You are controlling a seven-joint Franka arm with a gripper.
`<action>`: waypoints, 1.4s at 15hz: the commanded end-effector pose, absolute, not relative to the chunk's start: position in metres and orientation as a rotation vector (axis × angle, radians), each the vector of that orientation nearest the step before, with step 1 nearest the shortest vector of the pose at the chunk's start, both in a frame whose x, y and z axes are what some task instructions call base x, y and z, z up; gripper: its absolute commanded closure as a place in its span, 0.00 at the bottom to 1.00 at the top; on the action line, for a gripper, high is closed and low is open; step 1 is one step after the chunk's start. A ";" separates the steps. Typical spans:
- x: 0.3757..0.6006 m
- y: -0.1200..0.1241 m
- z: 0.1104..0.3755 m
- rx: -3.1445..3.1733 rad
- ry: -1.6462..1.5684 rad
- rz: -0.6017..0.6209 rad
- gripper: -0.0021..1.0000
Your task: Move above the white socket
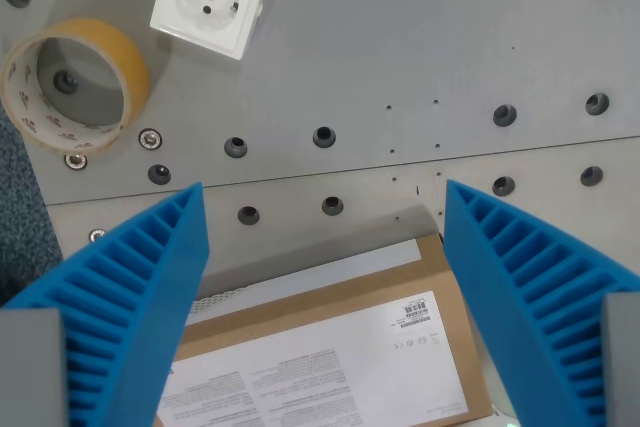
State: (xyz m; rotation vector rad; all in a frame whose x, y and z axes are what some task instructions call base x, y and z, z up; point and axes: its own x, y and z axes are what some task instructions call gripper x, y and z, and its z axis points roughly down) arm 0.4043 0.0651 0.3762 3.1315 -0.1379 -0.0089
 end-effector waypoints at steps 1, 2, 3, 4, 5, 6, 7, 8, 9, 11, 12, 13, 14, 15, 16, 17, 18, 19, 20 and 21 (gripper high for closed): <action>0.404 0.065 0.378 3.132 -0.138 -0.002 0.00; 0.404 0.065 0.378 3.132 -0.137 -0.002 0.00; 0.404 0.065 0.378 3.132 -0.133 -0.002 0.00; 0.404 0.065 0.378 3.132 -0.126 -0.003 0.00; 0.404 0.065 0.377 3.133 -0.115 -0.002 0.00; 0.404 0.065 0.377 3.133 -0.098 -0.001 0.00; 0.404 0.066 0.376 3.134 -0.078 0.000 0.00; 0.405 0.066 0.375 3.134 -0.053 0.002 0.00; 0.405 0.066 0.374 3.135 -0.024 0.004 0.00; 0.405 0.067 0.371 3.135 0.036 0.014 0.00; 0.406 0.068 0.370 3.135 0.063 0.021 0.00; 0.406 0.068 0.368 3.134 0.097 0.029 0.00; 0.407 0.069 0.365 3.132 0.135 0.036 0.00; 0.407 0.070 0.363 3.129 0.174 0.044 0.00; 0.408 0.071 0.360 3.125 0.222 0.052 0.00; 0.408 0.072 0.356 3.121 0.264 0.061 0.00; 0.409 0.073 0.353 3.114 0.316 0.069 0.00; 0.409 0.075 0.349 3.108 0.368 0.078 0.00; 0.410 0.076 0.344 3.104 0.396 0.088 0.00; 0.410 0.077 0.340 3.098 0.440 0.100 0.00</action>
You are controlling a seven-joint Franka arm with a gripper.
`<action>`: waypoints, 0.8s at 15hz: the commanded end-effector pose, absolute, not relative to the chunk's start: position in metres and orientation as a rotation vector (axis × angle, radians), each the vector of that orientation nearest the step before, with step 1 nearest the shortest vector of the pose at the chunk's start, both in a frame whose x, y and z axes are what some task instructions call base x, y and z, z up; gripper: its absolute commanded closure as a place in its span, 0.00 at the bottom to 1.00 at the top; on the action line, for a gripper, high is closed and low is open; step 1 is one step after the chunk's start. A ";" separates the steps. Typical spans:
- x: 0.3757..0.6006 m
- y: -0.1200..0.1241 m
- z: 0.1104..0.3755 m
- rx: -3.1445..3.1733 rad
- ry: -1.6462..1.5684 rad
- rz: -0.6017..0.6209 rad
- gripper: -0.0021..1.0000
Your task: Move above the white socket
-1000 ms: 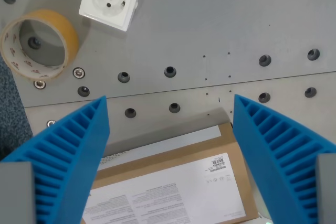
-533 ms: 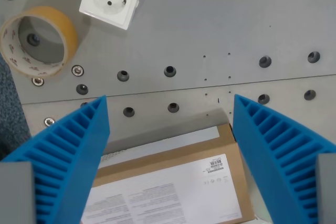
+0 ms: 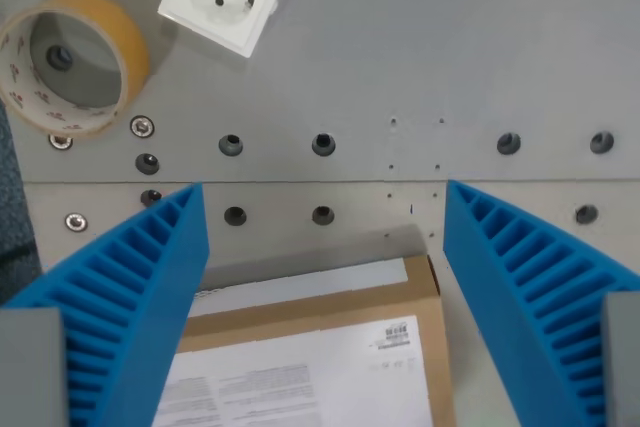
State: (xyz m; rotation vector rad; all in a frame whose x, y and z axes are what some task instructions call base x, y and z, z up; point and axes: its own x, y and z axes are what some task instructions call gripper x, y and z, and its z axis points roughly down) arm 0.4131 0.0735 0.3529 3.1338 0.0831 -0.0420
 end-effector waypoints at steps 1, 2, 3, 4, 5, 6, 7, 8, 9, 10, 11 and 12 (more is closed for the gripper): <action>0.411 0.079 0.335 3.090 0.490 0.108 0.00; 0.412 0.080 0.330 3.081 0.538 0.117 0.00; 0.412 0.082 0.325 3.072 0.583 0.124 0.00; 0.413 0.084 0.320 3.062 0.628 0.125 0.00; 0.414 0.085 0.315 3.050 0.678 0.127 0.00; 0.415 0.087 0.310 3.038 0.729 0.128 0.00; 0.416 0.089 0.305 3.024 0.779 0.127 0.00; 0.417 0.091 0.300 3.010 0.829 0.122 0.00; 0.418 0.093 0.296 2.994 0.878 0.114 0.00; 0.419 0.094 0.291 2.979 0.923 0.111 0.00; 0.421 0.096 0.286 2.964 0.965 0.112 0.00; 0.422 0.098 0.281 2.947 1.007 0.113 0.00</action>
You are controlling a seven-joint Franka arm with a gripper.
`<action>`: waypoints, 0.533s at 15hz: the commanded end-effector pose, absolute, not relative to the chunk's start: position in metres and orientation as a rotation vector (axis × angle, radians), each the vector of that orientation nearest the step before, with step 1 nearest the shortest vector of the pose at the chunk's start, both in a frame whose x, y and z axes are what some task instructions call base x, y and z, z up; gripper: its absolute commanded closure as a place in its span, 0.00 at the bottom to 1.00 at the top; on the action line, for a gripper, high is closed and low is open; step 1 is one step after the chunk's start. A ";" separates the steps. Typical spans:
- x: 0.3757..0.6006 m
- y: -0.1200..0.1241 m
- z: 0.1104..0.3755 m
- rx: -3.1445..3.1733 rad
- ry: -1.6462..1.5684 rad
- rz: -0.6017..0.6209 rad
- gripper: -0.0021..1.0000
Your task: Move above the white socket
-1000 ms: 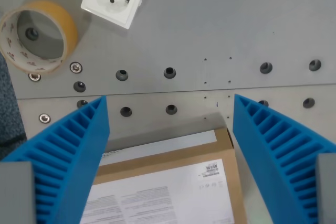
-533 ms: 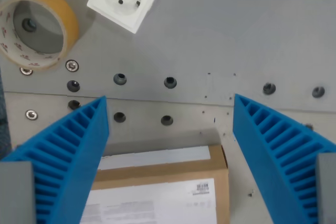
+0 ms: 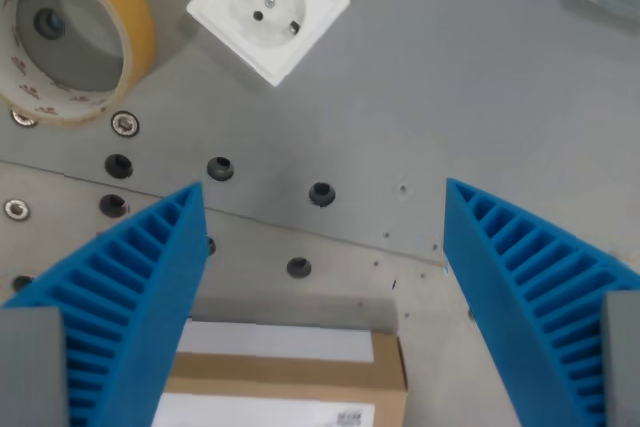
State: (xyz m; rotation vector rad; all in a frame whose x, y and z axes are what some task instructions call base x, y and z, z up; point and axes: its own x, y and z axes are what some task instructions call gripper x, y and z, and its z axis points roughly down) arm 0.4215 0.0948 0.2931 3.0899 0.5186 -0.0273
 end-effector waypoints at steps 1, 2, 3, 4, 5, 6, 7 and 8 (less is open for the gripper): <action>0.424 0.100 0.276 2.927 1.054 0.111 0.00; 0.425 0.102 0.271 2.906 1.101 0.110 0.00; 0.426 0.104 0.266 2.887 1.149 0.112 0.00; 0.428 0.106 0.261 2.870 1.190 0.119 0.00; 0.429 0.108 0.256 2.853 1.220 0.120 0.00; 0.430 0.109 0.252 2.830 1.259 0.122 0.00; 0.431 0.111 0.247 2.810 1.296 0.126 0.00; 0.433 0.113 0.242 2.794 1.331 0.130 0.00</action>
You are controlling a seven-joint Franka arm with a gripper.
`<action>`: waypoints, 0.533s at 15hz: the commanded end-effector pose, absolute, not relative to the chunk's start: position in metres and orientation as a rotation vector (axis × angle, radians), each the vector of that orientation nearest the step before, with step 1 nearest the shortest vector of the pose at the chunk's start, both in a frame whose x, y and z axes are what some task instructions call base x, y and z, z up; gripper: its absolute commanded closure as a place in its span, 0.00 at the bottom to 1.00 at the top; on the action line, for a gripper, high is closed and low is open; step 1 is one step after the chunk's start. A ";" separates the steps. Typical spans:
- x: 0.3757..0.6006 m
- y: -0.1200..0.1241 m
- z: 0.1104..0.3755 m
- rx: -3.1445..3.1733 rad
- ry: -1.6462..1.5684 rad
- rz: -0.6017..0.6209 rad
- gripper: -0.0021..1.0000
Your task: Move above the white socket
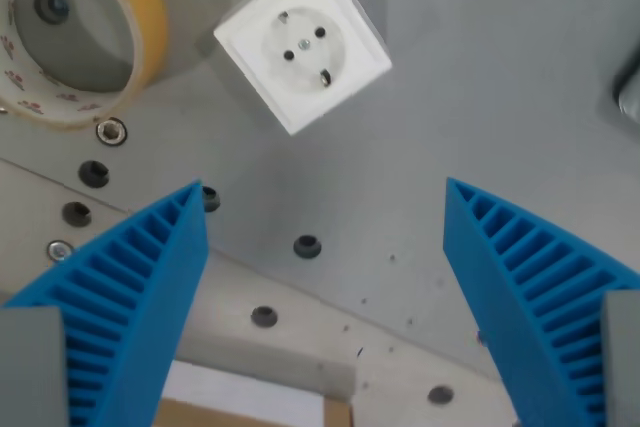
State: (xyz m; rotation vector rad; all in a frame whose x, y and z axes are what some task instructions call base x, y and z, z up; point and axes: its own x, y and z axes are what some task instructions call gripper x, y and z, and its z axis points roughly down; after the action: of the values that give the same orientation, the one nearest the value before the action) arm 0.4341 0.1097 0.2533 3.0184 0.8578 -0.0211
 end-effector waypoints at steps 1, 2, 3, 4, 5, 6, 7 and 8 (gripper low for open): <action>0.434 0.115 0.237 2.777 1.367 0.130 0.00; 0.435 0.116 0.232 2.763 1.393 0.130 0.00; 0.436 0.118 0.227 2.752 1.413 0.133 0.00; 0.437 0.119 0.222 2.741 1.430 0.135 0.00; 0.438 0.121 0.217 2.726 1.448 0.132 0.00; 0.439 0.122 0.212 2.713 1.462 0.134 0.00; 0.441 0.123 0.207 2.702 1.479 0.137 0.00; 0.442 0.124 0.202 2.694 1.488 0.135 0.00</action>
State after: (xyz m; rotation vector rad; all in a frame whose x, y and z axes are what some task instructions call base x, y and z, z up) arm 0.4444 0.1230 0.2100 2.9093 1.1817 -0.0169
